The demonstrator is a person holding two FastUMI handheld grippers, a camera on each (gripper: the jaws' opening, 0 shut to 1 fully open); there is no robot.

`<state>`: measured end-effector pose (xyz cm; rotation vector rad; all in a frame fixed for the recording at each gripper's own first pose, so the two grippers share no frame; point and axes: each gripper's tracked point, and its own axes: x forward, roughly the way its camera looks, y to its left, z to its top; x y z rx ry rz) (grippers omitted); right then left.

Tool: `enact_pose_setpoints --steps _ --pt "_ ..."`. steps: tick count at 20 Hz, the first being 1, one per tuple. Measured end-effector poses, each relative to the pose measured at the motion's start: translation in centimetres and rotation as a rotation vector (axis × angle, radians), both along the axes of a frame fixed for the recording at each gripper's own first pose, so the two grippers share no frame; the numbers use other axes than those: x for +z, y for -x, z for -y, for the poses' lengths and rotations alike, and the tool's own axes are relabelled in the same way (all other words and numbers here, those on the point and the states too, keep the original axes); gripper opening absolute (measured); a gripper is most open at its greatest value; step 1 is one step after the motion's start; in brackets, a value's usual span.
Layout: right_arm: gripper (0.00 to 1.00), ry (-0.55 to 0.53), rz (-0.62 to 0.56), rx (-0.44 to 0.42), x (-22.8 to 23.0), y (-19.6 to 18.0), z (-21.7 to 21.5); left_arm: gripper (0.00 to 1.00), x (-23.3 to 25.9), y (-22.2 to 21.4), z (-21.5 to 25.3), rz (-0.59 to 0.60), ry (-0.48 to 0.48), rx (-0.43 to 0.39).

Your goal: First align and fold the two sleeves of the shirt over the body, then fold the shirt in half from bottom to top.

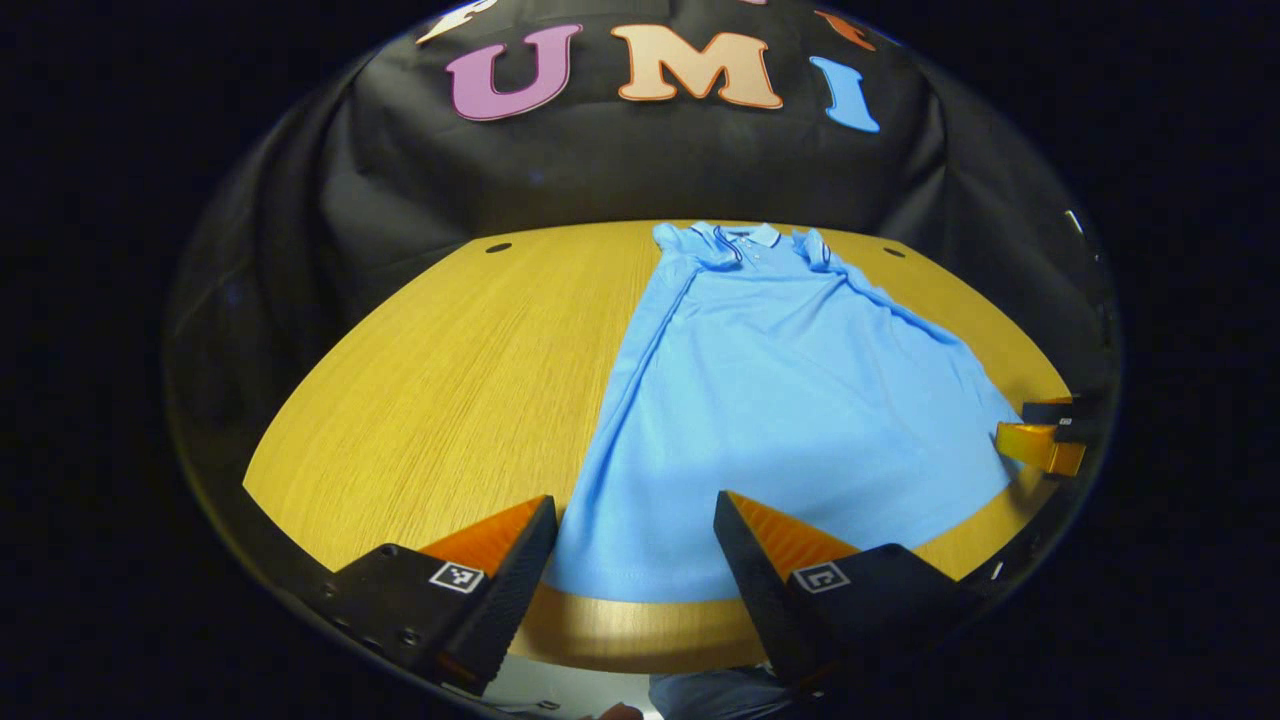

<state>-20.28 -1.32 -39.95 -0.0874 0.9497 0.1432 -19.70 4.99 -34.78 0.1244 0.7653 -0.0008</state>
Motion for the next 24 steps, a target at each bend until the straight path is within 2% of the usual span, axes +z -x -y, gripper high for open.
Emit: enact_pose_setpoints --steps 2,3,5,6,7,8,9,10,11,13,14,15,20,24 --pt "0.97 -0.013 -0.005 -0.002 -0.2 0.2 -0.1 0.96 0.1 -0.1 0.4 0.014 0.018 -0.001" --pt "0.92 -0.008 -0.018 0.011 -0.3 0.3 -0.2 0.95 0.3 -0.4 0.8 0.043 0.046 -0.001" --pt "0.89 -0.018 -0.032 0.03 -0.3 0.5 -0.8 0.78 0.1 -0.4 1.6 0.047 0.05 0.006" --pt "0.84 -0.019 -0.034 0.037 -0.2 0.5 -1.0 0.71 -0.2 -0.4 2.5 0.037 0.055 -0.014" --pt "0.74 -0.025 -0.045 0.045 -0.3 0.7 -1.5 0.6 -0.1 -0.4 3.0 0.04 0.048 -0.021" --pt "0.67 -0.023 -0.044 0.049 -0.1 0.8 -1.7 0.37 -0.1 -0.3 3.5 0.035 0.048 -0.029" --pt "0.57 -0.033 -0.048 0.06 -0.1 1.0 -2.4 0.31 -0.2 -0.3 3.8 0.038 0.046 -0.025" --pt "0.43 -0.04 -0.046 0.065 -0.2 1.0 -2.8 0.1 -0.3 -0.5 3.9 0.038 0.041 -0.01" --pt "0.28 -0.058 -0.05 0.067 -0.1 1.3 -3.5 0.04 -0.2 -0.4 3.8 0.032 0.039 0.0" --pt "0.07 -0.093 -0.063 0.072 0.0 1.6 -4.1 0.0 -0.2 -0.2 3.9 -0.007 0.05 0.014" --pt "0.07 -0.108 -0.067 0.066 0.1 1.8 -4.2 0.0 -0.3 -0.3 4.0 -0.03 0.067 0.022" --pt "0.02 -0.121 -0.067 0.053 0.0 1.5 -4.3 0.0 -0.2 -0.4 3.9 -0.052 0.086 0.036" --pt "0.02 -0.166 -0.1 0.016 0.8 1.0 -4.2 0.0 0.3 -1.0 3.6 -0.115 0.132 0.063" --pt "0.02 -0.199 -0.039 0.0 3.7 -2.2 -4.2 0.0 2.3 -2.8 3.5 -0.102 0.173 0.066"
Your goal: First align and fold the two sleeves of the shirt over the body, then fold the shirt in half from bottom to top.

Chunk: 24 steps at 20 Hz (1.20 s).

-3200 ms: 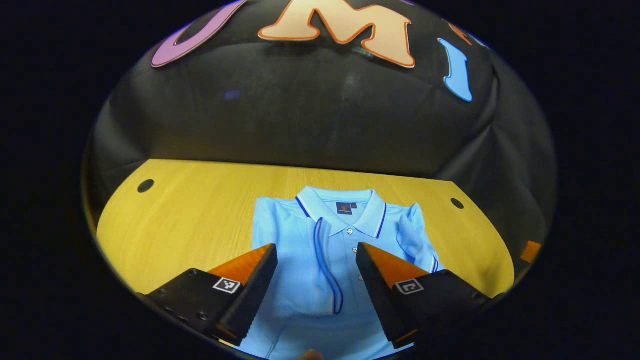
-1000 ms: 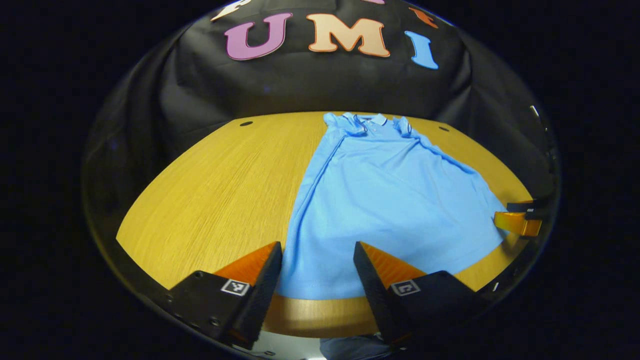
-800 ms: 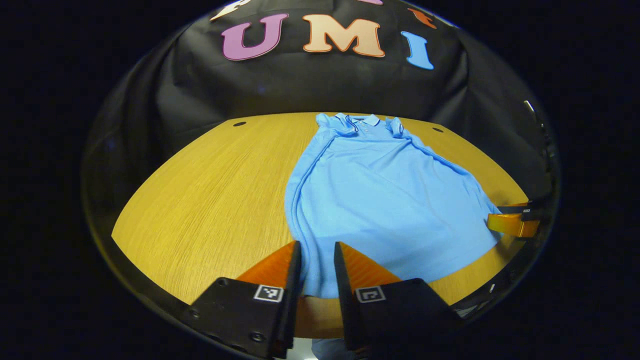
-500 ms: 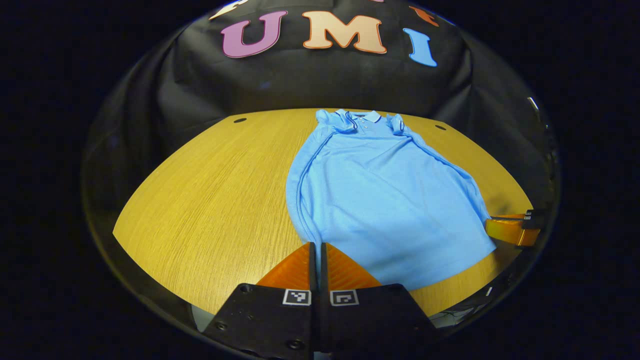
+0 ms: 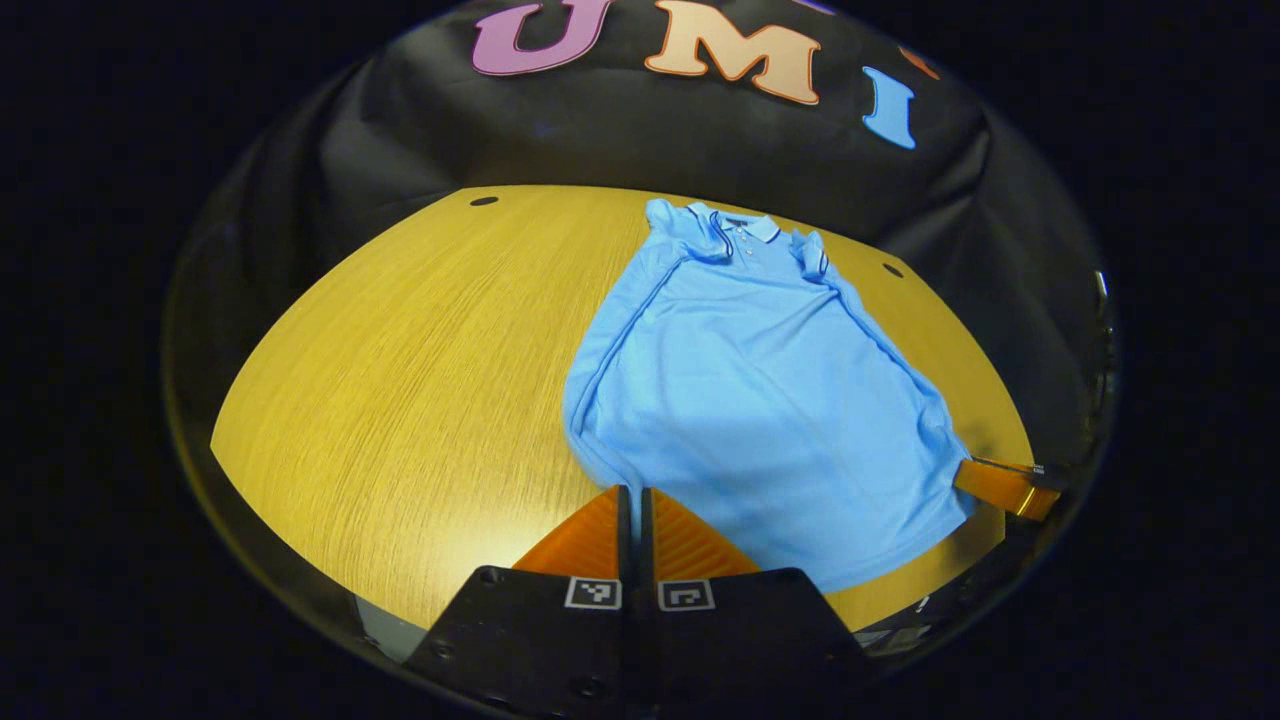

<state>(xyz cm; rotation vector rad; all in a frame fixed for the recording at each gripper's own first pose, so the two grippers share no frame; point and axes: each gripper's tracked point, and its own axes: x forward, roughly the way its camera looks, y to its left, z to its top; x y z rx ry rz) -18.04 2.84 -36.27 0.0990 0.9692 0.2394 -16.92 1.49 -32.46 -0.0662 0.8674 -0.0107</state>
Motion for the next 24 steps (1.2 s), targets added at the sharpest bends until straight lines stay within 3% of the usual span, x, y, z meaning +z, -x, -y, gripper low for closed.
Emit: enact_pose_setpoints --steps 11,24 --pt "0.02 -0.065 0.153 -0.046 6.1 -10.4 -2.2 0.0 6.2 -9.9 0.4 0.104 0.039 -0.048" --pt "0.02 -0.117 0.264 -0.15 7.4 -25.2 -4.1 0.0 9.1 -25.2 0.3 0.199 0.1 -0.093"
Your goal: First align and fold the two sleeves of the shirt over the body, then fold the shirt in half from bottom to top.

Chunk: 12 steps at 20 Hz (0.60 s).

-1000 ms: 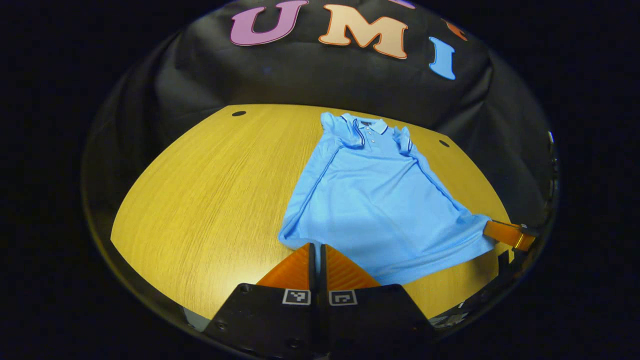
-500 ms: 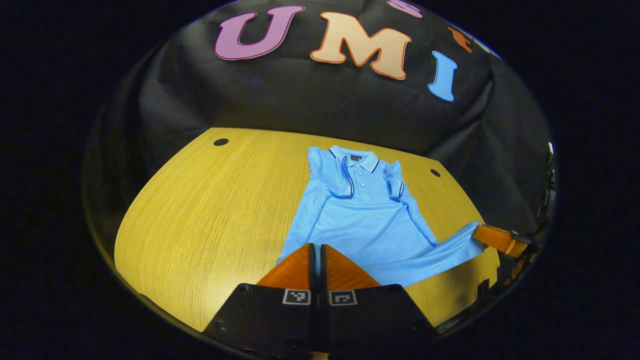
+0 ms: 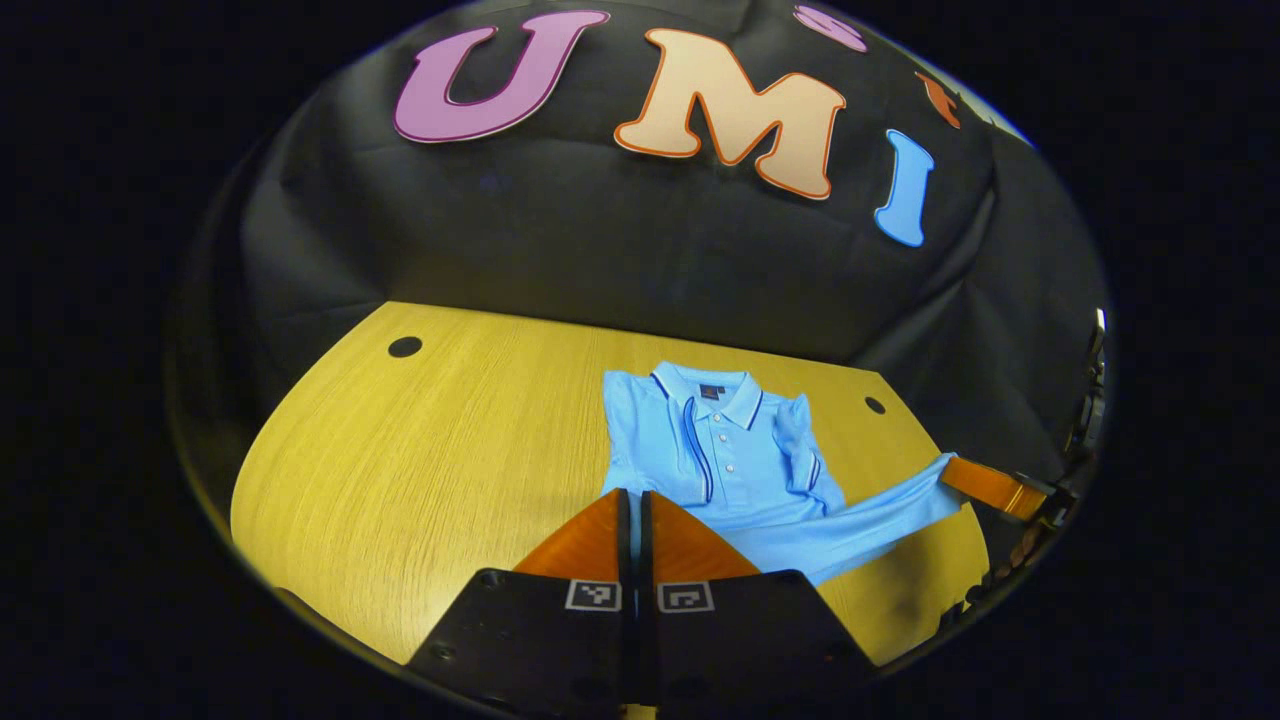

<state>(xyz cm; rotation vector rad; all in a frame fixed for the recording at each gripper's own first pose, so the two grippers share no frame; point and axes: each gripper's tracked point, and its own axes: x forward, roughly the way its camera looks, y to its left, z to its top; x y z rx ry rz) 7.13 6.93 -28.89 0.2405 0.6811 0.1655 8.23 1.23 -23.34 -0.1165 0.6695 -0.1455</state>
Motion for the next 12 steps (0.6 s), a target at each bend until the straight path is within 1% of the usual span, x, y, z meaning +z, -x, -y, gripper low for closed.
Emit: enact_pose_setpoints --steps 8,10,12 --pt "0.02 -0.007 0.045 -0.046 -2.2 -9.9 -2.0 0.0 -1.4 -10.4 -1.0 0.017 0.035 -0.014" --pt "0.02 -0.004 0.042 -0.066 -3.9 -12.2 -2.0 0.0 -2.3 -13.0 -0.6 0.022 0.051 -0.023" --pt "0.02 0.013 0.026 -0.091 -6.0 -14.1 -1.6 0.0 -4.0 -15.3 -0.9 0.013 0.036 -0.03"
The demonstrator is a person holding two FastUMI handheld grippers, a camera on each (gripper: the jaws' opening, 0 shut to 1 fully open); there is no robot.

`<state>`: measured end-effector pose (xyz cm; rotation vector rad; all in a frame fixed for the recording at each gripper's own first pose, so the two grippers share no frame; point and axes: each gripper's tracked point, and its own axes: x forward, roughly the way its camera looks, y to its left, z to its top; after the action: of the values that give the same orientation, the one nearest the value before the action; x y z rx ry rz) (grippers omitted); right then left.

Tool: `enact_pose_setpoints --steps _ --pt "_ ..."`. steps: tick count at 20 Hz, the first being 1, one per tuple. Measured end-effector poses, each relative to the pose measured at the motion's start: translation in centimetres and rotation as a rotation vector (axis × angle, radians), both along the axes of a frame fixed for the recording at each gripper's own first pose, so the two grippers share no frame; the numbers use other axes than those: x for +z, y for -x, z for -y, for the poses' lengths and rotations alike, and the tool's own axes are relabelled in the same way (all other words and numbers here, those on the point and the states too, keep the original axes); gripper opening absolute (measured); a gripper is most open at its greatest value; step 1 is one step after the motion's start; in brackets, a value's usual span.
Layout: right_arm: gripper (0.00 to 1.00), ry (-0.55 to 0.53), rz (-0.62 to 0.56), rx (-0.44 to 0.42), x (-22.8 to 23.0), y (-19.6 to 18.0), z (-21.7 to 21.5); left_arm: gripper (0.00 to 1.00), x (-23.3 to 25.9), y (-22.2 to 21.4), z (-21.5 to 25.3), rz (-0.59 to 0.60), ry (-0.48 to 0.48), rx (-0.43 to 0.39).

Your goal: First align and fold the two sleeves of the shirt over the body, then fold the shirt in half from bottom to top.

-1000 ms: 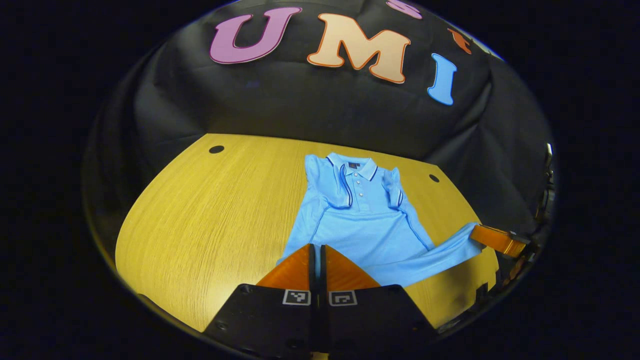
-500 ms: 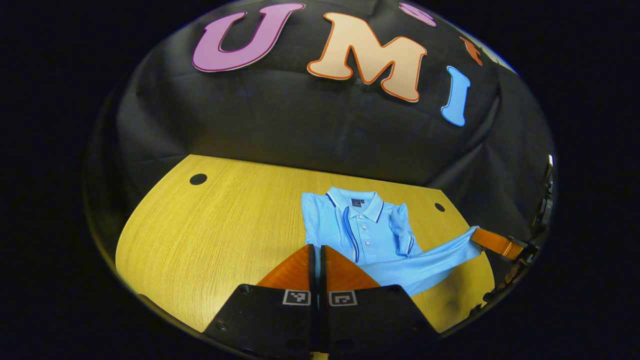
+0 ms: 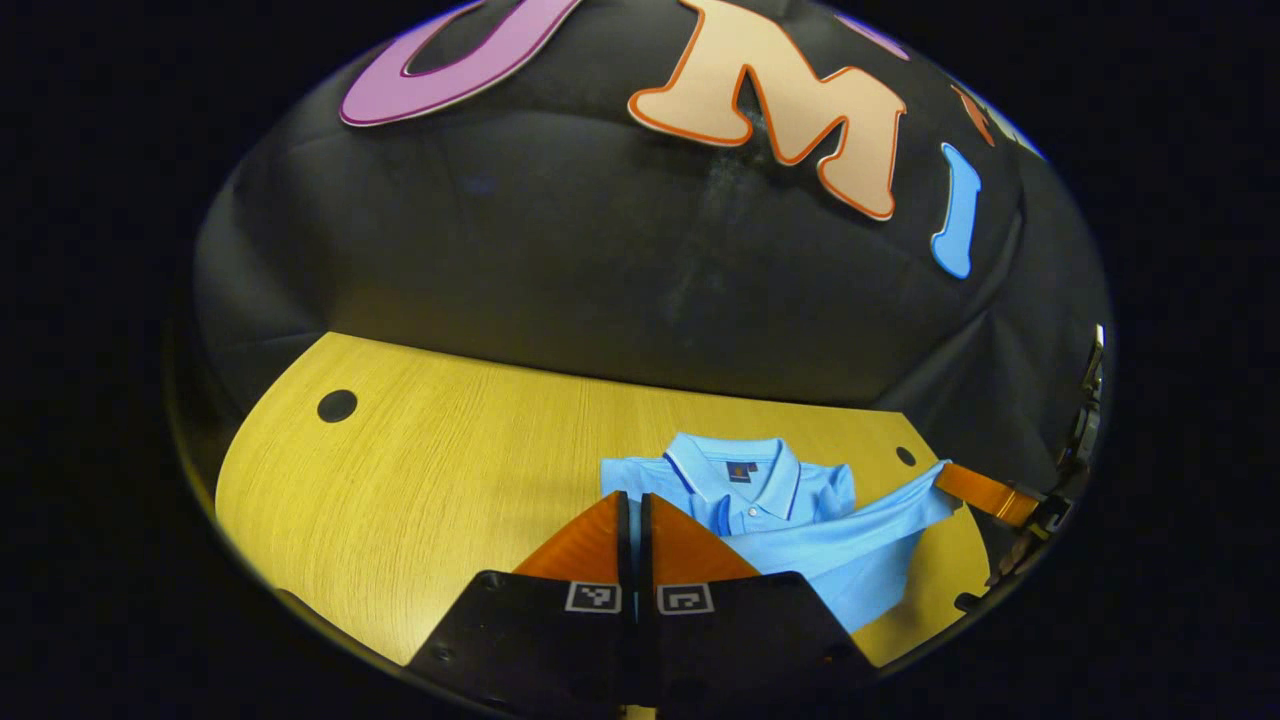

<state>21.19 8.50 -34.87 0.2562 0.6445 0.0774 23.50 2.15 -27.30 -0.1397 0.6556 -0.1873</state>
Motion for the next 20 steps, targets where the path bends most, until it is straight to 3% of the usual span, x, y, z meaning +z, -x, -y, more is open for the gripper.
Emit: enact_pose_setpoints --steps 10,13,14,15,17,19,20 --pt "0.02 0.049 -0.02 -0.073 -7.1 -8.3 0.6 0.0 -6.3 -8.0 0.3 -0.035 -0.015 0.006" --pt "0.06 0.086 -0.068 -0.107 -9.6 -8.2 1.5 0.0 -8.5 -8.5 -0.4 -0.061 -0.063 0.009" --pt "0.0 0.084 -0.079 -0.099 -10.0 -7.9 1.3 0.0 -9.1 -8.4 -0.5 -0.073 -0.07 0.011" --pt "0.34 0.098 -0.085 -0.086 -9.9 -7.5 1.3 0.03 -8.8 -8.1 -0.4 -0.075 -0.071 0.008" --pt "1.0 0.158 -0.042 -0.05 -8.9 -7.2 1.2 0.51 -8.0 -8.1 -0.4 -0.017 -0.075 0.014" --pt "0.98 0.214 0.025 -0.016 -5.8 -6.2 0.7 0.99 -4.7 -7.2 -1.0 0.075 -0.115 0.034" --pt "0.98 0.236 0.062 0.002 -4.2 -5.7 0.3 0.95 -2.9 -6.8 -1.0 0.124 -0.127 0.042"
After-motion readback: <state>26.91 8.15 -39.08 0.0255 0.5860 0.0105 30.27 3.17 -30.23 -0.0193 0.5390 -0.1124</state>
